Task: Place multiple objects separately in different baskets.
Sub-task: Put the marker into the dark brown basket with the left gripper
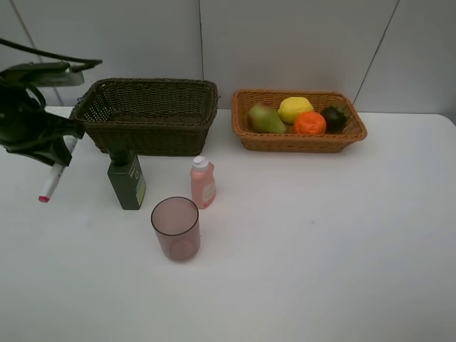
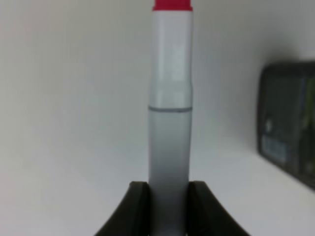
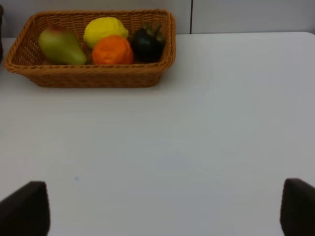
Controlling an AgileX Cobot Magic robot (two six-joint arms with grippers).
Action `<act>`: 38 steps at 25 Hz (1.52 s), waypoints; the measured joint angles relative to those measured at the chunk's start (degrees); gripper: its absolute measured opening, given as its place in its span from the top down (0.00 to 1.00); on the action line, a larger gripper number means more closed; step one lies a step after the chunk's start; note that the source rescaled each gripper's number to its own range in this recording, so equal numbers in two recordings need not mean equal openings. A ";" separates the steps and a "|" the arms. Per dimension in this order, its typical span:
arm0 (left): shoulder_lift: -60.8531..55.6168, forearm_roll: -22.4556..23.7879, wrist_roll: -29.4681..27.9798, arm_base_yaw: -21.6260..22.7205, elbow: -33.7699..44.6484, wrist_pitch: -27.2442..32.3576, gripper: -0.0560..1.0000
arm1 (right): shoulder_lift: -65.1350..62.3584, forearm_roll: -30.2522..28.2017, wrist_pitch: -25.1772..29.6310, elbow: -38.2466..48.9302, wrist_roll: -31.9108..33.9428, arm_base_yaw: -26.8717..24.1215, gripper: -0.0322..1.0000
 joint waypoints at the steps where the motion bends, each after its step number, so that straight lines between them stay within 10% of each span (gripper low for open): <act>1: -1.61 0.25 -0.03 0.00 -1.58 0.15 0.75 | 0.00 0.00 0.00 0.00 0.00 0.00 0.00; 9: -3.68 4.24 0.07 0.00 -12.49 -6.20 0.75 | 0.00 0.00 0.00 0.00 0.00 0.00 0.00; 24: 16.09 4.74 2.60 -1.91 -13.98 -35.57 0.75 | 0.00 0.00 0.00 0.00 0.00 0.00 0.00; 38: 26.83 4.32 3.25 -3.97 -19.37 -39.09 0.75 | 0.00 0.00 0.00 0.00 0.00 0.00 0.00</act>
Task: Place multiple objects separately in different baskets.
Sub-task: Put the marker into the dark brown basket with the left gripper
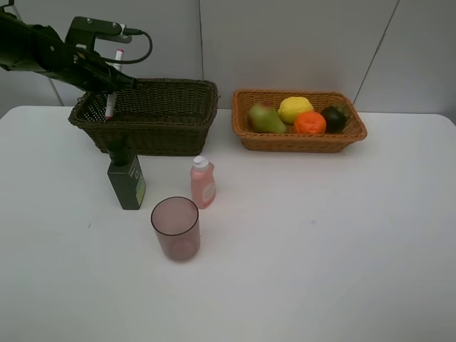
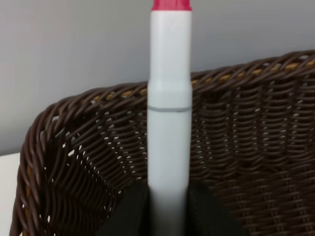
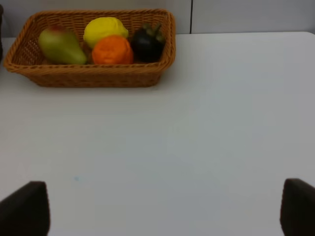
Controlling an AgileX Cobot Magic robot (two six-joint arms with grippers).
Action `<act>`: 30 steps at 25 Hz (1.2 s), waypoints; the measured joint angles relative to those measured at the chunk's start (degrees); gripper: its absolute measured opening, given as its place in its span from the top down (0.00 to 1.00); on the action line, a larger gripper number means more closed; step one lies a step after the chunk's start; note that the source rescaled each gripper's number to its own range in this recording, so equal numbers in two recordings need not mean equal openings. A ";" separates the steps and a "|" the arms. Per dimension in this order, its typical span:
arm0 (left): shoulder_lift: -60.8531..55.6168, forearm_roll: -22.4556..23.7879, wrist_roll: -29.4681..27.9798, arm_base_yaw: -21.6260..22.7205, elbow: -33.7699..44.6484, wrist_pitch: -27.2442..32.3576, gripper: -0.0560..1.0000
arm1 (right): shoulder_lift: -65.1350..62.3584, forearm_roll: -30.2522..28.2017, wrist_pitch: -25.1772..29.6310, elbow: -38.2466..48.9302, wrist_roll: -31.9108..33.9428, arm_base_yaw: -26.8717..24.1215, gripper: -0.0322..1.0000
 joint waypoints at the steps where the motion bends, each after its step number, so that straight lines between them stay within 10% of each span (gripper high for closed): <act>1: 0.07 0.00 0.00 0.00 0.00 0.33 0.75 | 0.00 0.00 0.00 0.00 0.00 0.00 0.00; 11: 0.07 -0.05 0.00 0.00 -0.06 4.29 0.74 | 0.00 0.00 0.00 0.00 0.00 0.00 0.00; 19: 0.07 -0.11 0.00 0.00 -0.06 4.31 0.07 | 0.00 0.00 0.00 0.00 0.00 0.00 0.00; 30: 0.07 -0.69 0.00 0.00 -0.06 4.50 0.04 | 0.00 0.00 0.00 0.00 0.00 0.00 0.00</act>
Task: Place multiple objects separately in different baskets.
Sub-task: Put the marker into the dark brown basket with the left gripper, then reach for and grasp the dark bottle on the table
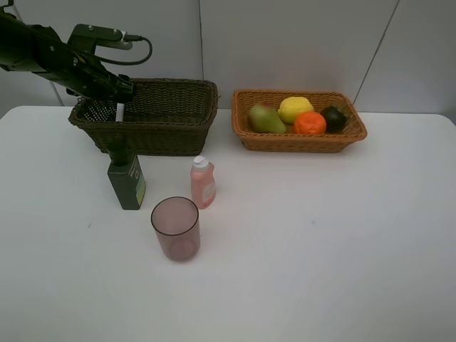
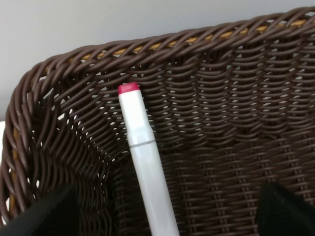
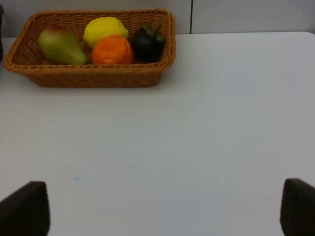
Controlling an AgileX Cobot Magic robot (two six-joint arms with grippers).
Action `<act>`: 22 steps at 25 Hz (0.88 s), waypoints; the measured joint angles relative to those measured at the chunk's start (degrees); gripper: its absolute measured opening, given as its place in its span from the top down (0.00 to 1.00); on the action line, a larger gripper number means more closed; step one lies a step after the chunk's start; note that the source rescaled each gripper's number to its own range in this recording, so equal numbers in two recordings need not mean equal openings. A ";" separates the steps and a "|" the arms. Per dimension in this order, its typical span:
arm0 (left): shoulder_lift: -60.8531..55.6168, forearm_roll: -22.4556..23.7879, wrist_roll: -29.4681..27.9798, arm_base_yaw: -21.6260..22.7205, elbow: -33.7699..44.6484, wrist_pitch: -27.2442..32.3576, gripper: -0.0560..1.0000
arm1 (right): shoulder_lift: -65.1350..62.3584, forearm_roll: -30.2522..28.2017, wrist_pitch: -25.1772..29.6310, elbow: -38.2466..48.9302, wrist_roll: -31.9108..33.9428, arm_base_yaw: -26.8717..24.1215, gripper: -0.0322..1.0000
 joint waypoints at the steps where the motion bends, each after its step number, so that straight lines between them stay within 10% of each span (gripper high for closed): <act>1: -0.20 -0.20 0.00 0.00 0.00 0.45 0.04 | 0.00 0.00 0.00 0.00 0.00 0.00 0.00; 22: -25.21 -9.81 -3.98 -4.48 -0.46 40.51 0.04 | 0.00 0.00 0.00 0.00 0.00 0.00 0.00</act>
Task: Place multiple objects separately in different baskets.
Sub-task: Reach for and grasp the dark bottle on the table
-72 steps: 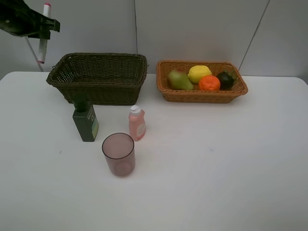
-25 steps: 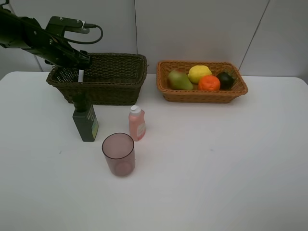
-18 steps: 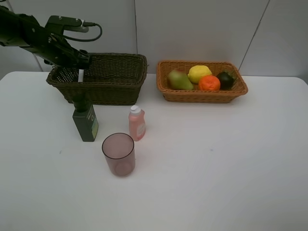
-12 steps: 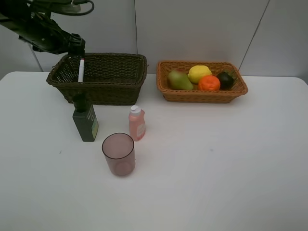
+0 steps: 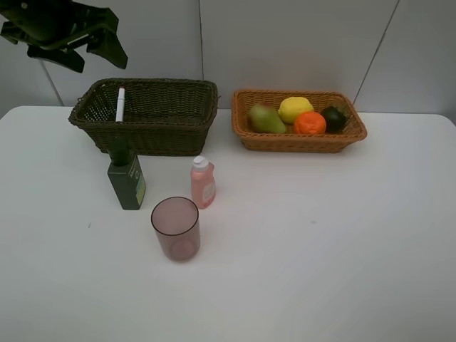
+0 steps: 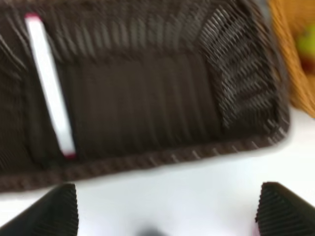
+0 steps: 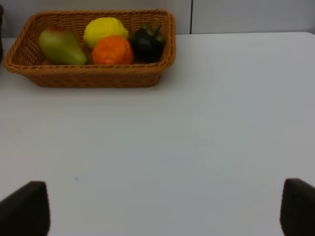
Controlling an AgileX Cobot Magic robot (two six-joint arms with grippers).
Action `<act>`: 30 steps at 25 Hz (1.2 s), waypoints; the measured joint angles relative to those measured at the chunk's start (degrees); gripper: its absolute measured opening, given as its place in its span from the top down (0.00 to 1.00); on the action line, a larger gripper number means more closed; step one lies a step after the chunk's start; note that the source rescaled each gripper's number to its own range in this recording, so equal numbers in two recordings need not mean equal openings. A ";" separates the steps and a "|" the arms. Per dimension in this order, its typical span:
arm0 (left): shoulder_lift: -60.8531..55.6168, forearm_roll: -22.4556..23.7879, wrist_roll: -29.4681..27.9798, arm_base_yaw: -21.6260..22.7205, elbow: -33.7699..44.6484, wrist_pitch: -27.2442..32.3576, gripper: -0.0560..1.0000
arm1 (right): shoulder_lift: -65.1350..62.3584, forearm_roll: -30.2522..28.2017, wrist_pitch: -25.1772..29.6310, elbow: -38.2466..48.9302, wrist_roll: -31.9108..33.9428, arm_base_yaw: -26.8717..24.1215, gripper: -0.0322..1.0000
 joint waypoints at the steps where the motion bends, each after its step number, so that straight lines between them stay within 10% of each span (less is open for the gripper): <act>1: -0.05 0.37 -1.03 -0.59 0.00 1.56 0.04 | 0.00 0.00 0.00 0.00 0.00 0.00 0.00; 16: 1.86 9.71 -12.65 -9.47 1.55 9.91 0.04 | 0.00 0.00 0.00 0.00 0.00 0.00 0.00; 30: 2.19 8.08 -15.39 -9.53 12.33 0.31 0.04 | 0.00 0.00 0.00 0.00 0.00 0.00 0.00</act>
